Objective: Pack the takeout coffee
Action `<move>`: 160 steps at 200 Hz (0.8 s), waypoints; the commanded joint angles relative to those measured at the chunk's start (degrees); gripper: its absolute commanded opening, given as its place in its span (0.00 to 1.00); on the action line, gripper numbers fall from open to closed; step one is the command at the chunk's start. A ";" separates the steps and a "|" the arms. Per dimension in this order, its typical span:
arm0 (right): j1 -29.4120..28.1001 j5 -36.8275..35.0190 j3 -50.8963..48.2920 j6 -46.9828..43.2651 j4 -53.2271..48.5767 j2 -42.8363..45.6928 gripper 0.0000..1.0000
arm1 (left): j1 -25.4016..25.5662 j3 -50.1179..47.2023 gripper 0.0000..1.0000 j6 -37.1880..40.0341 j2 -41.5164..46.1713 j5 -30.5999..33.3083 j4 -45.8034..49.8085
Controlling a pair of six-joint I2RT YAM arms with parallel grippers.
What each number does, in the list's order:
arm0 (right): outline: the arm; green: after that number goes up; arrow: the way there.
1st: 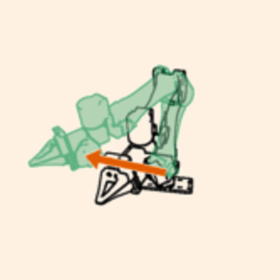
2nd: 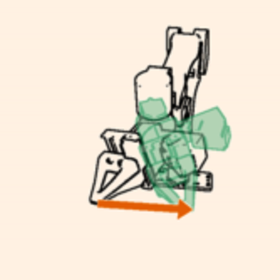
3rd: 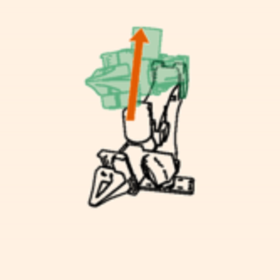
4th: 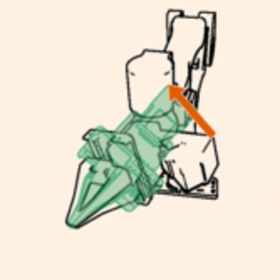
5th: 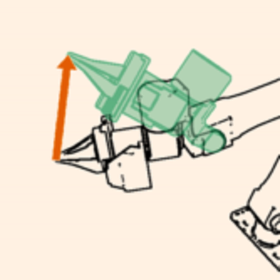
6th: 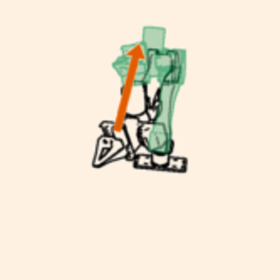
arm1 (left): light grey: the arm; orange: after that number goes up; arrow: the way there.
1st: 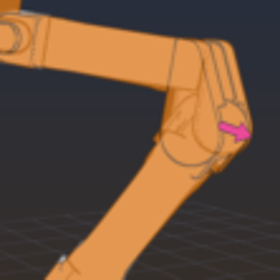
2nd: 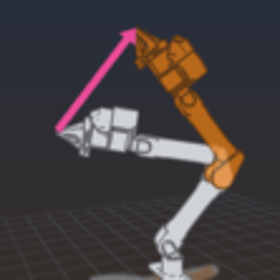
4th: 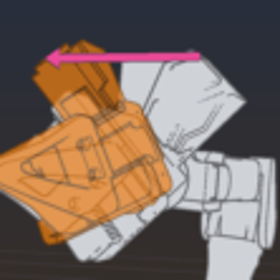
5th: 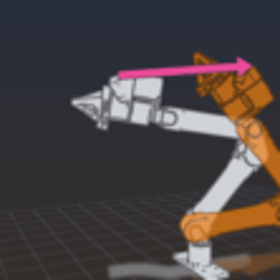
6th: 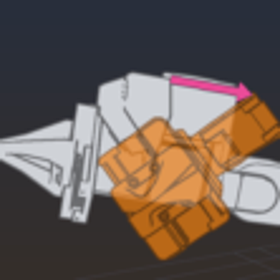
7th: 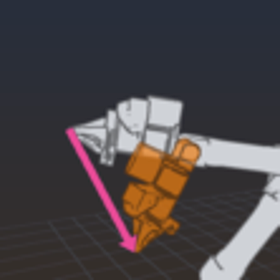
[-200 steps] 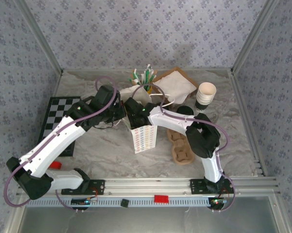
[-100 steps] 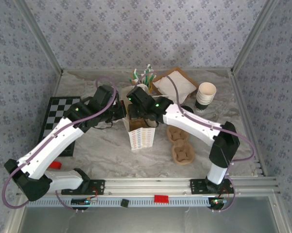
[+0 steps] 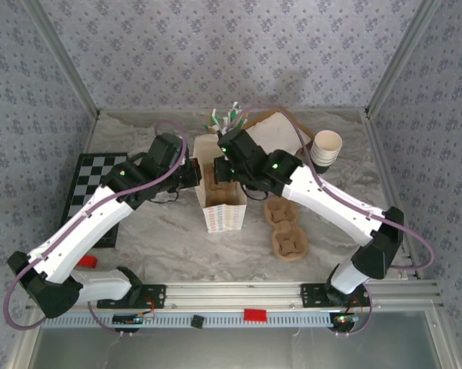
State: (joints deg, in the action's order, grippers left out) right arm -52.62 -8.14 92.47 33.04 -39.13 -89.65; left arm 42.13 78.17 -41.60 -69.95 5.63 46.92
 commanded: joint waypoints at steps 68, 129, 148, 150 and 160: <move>5.37 9.02 9.47 -2.83 -13.07 4.53 0.01 | -1.41 3.77 0.00 7.00 -1.93 1.26 -3.50; 7.02 10.07 13.73 -3.39 -16.74 4.47 0.01 | -5.43 4.23 0.00 2.71 -1.00 -5.03 -5.95; 7.44 10.25 14.41 -3.75 -17.50 4.84 0.01 | -5.31 2.48 0.00 4.76 0.79 -6.32 -10.15; 7.44 10.21 14.34 -3.70 -17.50 4.90 0.01 | -5.35 2.31 0.00 4.80 0.90 -6.22 -10.24; 7.77 10.37 14.28 -3.70 -17.39 5.05 0.01 | -5.47 1.95 0.00 5.22 1.05 -5.85 -9.63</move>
State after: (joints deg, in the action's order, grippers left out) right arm -45.43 0.97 104.95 30.52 -54.15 -85.91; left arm 36.75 79.68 -37.69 -71.59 1.56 41.60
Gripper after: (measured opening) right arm 0.053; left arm 0.049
